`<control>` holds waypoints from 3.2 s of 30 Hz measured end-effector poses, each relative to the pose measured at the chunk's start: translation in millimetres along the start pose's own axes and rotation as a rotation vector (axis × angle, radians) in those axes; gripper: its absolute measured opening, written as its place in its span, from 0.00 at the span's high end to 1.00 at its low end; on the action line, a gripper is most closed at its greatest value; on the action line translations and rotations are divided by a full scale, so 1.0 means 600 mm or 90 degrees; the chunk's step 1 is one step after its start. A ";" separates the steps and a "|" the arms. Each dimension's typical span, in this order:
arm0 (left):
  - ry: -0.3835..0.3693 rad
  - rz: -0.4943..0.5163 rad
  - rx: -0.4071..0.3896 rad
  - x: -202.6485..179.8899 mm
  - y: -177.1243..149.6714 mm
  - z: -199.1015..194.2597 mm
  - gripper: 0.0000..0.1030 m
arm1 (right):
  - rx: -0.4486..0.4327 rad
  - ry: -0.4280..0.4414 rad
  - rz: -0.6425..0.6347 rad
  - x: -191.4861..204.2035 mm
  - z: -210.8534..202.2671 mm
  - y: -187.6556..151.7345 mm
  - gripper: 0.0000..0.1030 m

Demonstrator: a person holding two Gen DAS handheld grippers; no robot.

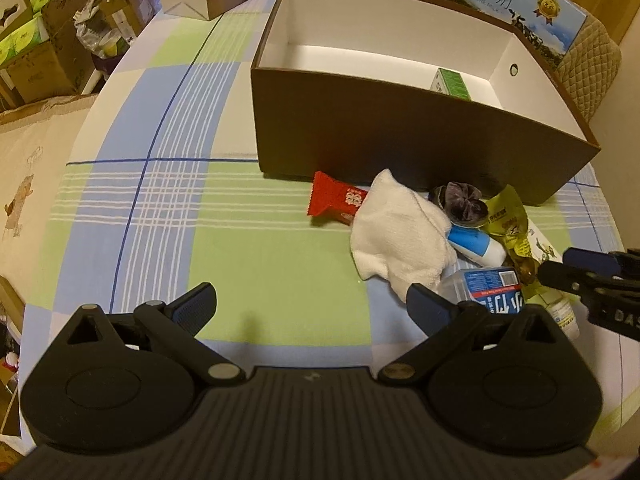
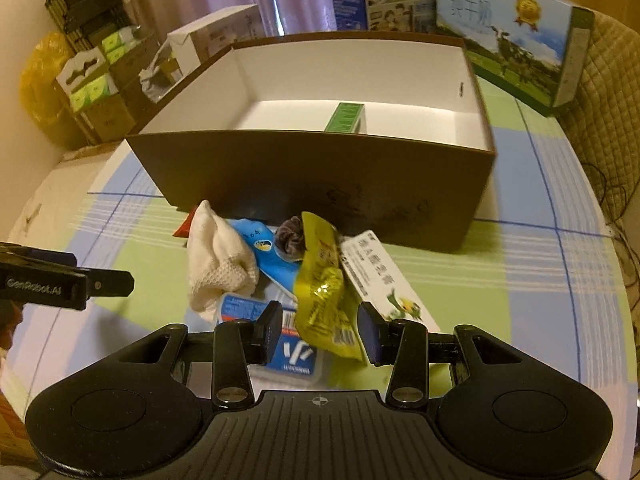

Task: Organize objects
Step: 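Grasp the yellow snack packet with the right tool, then grasp the white towel with the left tool while the right tool holds the packet, then lift and carry the towel and yellow packet into the brown box with both tools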

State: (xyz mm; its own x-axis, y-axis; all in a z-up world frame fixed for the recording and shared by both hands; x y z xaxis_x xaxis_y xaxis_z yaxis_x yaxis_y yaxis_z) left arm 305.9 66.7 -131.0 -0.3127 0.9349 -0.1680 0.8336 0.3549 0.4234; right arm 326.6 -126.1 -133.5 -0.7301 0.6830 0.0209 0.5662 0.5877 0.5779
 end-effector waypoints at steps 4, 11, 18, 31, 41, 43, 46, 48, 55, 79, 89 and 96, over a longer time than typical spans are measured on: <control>0.005 -0.004 0.002 0.007 -0.001 0.007 0.03 | 0.015 -0.009 -0.004 -0.001 0.026 0.005 0.62; 0.015 -0.007 0.007 0.010 0.001 0.018 0.03 | 0.039 -0.014 -0.006 0.000 0.066 0.011 0.62; 0.007 0.011 0.002 -0.003 0.007 0.021 0.03 | 0.046 -0.011 0.006 -0.012 0.084 0.007 0.73; -0.030 0.036 0.007 -0.031 0.007 0.034 0.03 | 0.067 0.012 0.008 -0.028 0.082 0.001 0.86; -0.050 0.046 0.016 -0.060 0.007 0.061 0.03 | 0.060 0.015 0.026 -0.044 0.096 0.007 0.85; -0.055 0.051 0.020 -0.068 0.005 0.067 0.03 | 0.057 0.022 0.035 -0.046 0.092 0.003 0.86; -0.067 0.058 0.022 -0.082 0.001 0.079 0.06 | 0.056 0.029 0.051 -0.050 0.085 -0.005 0.86; -0.074 0.064 0.024 -0.093 -0.002 0.089 0.11 | 0.056 0.030 0.054 -0.050 0.080 -0.008 0.86; -0.103 0.060 0.027 -0.110 0.000 0.109 0.28 | 0.050 0.035 0.073 -0.057 0.059 -0.015 0.86; -0.156 -0.090 0.061 -0.072 0.015 0.095 0.44 | 0.030 0.022 0.090 -0.059 0.025 -0.025 0.86; -0.162 -0.028 0.027 -0.082 0.002 0.079 0.83 | 0.015 0.018 0.092 -0.063 0.005 -0.027 0.86; -0.172 -0.027 -0.008 -0.044 0.002 0.016 0.84 | -0.013 0.032 0.088 -0.063 -0.025 -0.015 0.86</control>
State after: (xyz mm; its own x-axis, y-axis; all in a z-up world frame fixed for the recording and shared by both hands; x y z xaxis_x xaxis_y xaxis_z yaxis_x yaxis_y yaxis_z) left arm 319.6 42.1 -134.7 -0.2130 0.8836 -0.4170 0.8157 0.3958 0.4220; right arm 343.1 -163.6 -127.5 -0.6643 0.7340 0.1413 0.6549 0.4804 0.5833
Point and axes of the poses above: each gripper's, at about its wrist camera, not at the fingertips, and z roughly the way its jaws point, x to its left, y to its top, the point moved 6 cm from there along z, roughly the way its jaws point, and after that the axes turned 14 degrees about -z, right-handed, at the moved point
